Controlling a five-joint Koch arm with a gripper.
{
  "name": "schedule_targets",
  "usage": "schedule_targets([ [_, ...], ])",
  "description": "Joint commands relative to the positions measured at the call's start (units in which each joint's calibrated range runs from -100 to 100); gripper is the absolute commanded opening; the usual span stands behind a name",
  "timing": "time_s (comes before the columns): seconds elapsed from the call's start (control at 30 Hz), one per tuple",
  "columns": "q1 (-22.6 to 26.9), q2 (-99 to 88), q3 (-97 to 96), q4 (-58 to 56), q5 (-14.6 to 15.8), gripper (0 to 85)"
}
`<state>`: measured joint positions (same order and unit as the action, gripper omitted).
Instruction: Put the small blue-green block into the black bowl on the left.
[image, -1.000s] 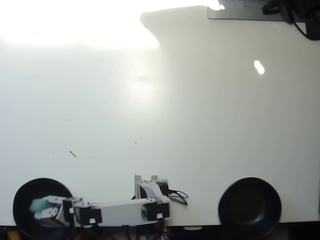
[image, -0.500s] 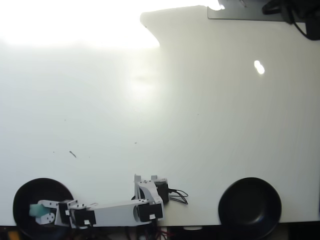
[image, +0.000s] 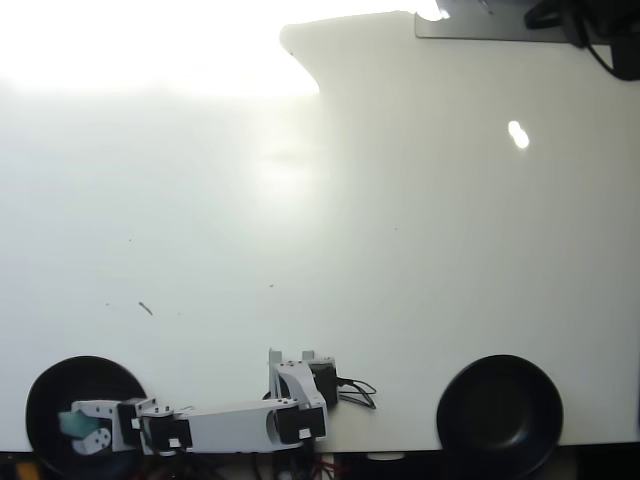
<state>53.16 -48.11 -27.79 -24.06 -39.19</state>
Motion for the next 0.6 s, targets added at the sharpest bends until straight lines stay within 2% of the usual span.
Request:
schedule_targets([
  [0.0, -0.1, -1.1, 1.5, 2.9, 0.0, 36.8],
  [0.17, -0.1, -2.6, 1.5, 2.1, 0.6, 39.5],
  [0.33, -1.1, -5.0, 1.5, 1.8, 4.3, 45.6],
  [0.5, -3.7, -8.5, 0.2, 1.6, 5.0, 45.3],
  [0.57, -4.9, -9.3, 0.8, 1.4, 6.9, 45.3],
])
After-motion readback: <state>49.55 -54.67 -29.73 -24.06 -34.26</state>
